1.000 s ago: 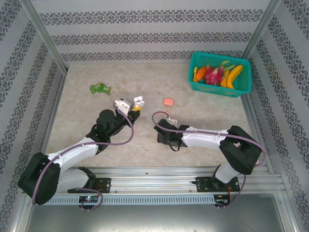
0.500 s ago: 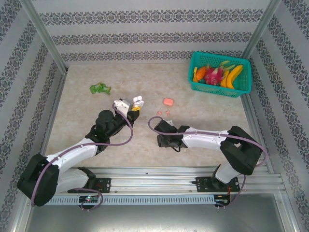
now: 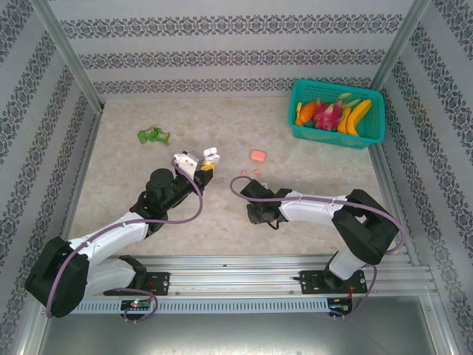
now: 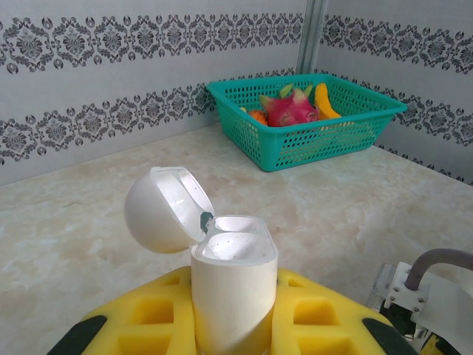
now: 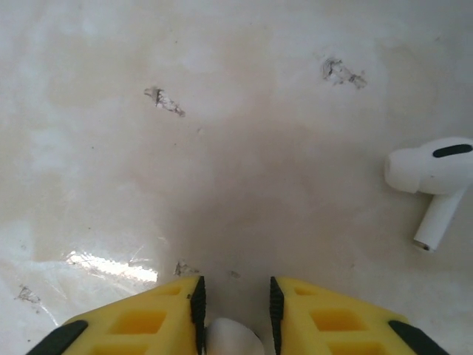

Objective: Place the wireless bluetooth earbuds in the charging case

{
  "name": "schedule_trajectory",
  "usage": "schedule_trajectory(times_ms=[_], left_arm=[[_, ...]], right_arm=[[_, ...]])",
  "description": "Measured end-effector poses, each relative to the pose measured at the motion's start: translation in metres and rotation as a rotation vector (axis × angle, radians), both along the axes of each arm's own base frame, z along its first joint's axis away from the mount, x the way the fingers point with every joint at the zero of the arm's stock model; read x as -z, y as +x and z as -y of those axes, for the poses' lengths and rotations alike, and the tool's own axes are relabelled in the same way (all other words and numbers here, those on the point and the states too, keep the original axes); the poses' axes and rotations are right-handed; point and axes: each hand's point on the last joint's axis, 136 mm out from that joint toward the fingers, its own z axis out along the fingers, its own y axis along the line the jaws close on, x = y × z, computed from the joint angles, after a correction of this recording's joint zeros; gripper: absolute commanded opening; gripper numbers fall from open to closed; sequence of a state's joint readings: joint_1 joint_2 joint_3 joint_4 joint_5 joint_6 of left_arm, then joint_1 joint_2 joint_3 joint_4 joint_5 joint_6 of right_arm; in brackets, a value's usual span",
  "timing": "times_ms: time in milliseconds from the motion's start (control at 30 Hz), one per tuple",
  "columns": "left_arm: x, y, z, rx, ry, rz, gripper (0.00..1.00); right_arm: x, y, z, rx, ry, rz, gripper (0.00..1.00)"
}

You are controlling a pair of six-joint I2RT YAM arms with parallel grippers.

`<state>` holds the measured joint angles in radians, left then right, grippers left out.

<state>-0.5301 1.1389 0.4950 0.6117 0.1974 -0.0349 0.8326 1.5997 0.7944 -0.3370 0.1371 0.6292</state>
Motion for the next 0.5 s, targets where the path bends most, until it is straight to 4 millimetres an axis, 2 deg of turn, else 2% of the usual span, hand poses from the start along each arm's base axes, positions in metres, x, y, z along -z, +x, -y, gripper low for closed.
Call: schedule_trajectory(times_ms=[167, 267, 500], left_arm=[[-0.0002, 0.0000, 0.0000, 0.000, 0.000, 0.000, 0.00], [0.0000, 0.0000, 0.0001, 0.000, 0.000, 0.000, 0.00], [0.0011, 0.0003, 0.0003, 0.000, 0.001, -0.002, 0.00]], right_arm=[[0.0008, 0.0004, 0.0014, 0.025, 0.007, -0.009, 0.27], [0.0006, 0.0001, 0.0003, 0.039, 0.017, -0.015, 0.35], [-0.0007, -0.0010, -0.0024, 0.048, 0.032, -0.021, 0.39]])
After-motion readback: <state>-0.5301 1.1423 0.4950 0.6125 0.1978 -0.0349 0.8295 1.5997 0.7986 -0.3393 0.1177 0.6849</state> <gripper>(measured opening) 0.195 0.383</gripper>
